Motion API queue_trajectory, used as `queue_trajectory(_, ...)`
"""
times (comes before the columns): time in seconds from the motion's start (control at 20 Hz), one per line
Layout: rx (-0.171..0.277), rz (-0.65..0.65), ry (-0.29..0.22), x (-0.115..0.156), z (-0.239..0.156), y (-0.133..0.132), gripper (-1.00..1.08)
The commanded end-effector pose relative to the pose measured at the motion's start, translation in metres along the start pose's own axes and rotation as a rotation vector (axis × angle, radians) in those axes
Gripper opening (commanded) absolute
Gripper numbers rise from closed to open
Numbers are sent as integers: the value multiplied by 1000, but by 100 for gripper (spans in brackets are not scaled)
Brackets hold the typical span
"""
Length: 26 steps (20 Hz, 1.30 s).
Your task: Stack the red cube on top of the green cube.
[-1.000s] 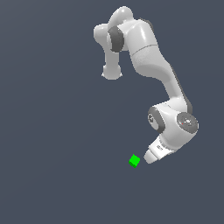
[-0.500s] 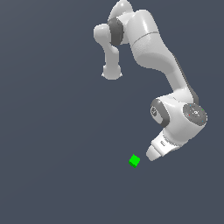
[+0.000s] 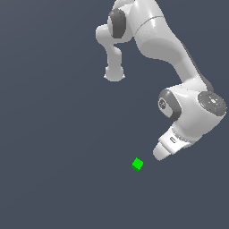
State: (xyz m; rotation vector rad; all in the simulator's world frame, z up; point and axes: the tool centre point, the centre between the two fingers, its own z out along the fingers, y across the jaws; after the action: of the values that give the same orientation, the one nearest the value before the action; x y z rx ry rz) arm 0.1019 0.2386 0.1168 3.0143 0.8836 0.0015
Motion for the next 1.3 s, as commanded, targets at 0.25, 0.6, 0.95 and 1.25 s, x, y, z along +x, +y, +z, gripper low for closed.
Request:
queue_trajectory(0.25, 1, 0, 0, 0, -2, 2, -100)
queue_trajectory(0.6, 1, 0, 0, -11, 15, 39, -100)
queue_trajectory(0.95, 0, 0, -1, -27, 42, 99, -100)
queue_trajectory(1.25, 0, 0, -1, -34, 56, 130, -100)
